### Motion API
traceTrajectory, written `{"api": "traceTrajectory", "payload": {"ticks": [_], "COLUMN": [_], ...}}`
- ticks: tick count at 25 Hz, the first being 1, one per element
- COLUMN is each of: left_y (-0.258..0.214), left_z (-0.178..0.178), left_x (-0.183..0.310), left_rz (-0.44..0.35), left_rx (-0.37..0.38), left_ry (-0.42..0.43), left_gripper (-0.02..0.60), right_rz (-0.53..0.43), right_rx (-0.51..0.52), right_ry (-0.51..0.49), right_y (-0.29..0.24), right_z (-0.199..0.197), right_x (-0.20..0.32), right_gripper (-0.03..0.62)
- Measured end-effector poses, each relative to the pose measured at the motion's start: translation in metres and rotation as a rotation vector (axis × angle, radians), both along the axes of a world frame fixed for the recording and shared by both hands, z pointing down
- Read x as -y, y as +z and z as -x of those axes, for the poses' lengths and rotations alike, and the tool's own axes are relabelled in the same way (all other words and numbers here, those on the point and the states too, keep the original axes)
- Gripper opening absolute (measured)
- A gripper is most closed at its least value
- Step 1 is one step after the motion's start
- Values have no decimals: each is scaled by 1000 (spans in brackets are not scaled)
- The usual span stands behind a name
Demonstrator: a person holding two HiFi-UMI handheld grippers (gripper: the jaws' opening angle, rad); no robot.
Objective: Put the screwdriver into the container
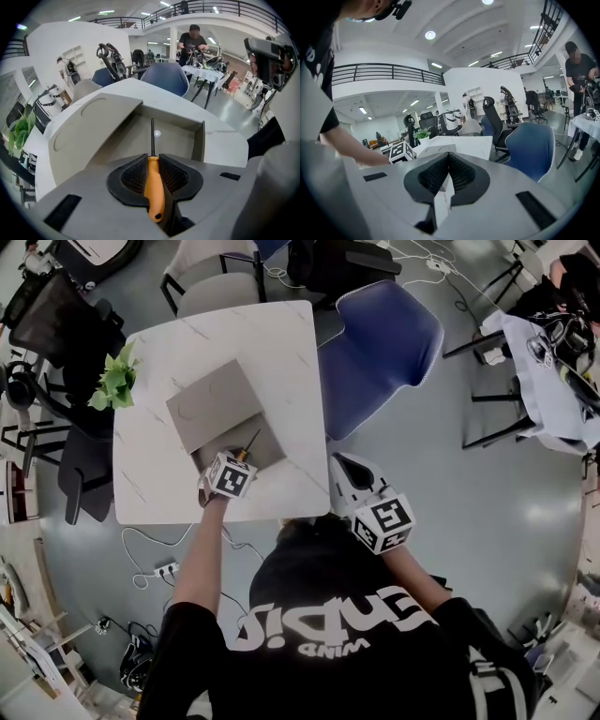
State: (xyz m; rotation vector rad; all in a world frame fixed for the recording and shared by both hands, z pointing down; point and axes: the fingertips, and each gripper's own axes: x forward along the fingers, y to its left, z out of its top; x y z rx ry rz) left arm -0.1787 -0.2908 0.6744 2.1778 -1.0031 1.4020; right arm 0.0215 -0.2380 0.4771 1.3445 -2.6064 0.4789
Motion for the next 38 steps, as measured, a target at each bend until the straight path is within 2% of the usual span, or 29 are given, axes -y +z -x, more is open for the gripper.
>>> {"api": "traceTrajectory", "payload": {"ticks": [9, 16, 21, 24, 28, 35, 38], "left_y": [5, 3, -26, -57, -110, -197, -211], "left_z": [-5, -4, -5, -8, -7, 6, 12], "left_x": [0, -2, 2, -1, -5, -39, -64], "left_rz": [0, -11, -78, -147, -264, -476, -552], "left_rx": [24, -17, -42, -68, -163, -443, -484], "left_ry": [22, -15, -20, -22, -84, -294, -350], "left_gripper": [87, 102, 99, 65, 29, 18, 17], "right_rz": [10, 11, 7, 9, 1, -27, -35], "right_rx": [7, 1, 2, 7, 10, 13, 17], "right_ry": [11, 7, -17, -36, -72, -138, -177], "right_y": [4, 3, 2, 2, -1, -10, -13], "right_z": [-3, -5, -2, 3, 13, 26, 35], "right_x": [-3, -6, -4, -5, -4, 1, -1], "right_gripper": [12, 12, 12, 12, 12, 12, 12]}}
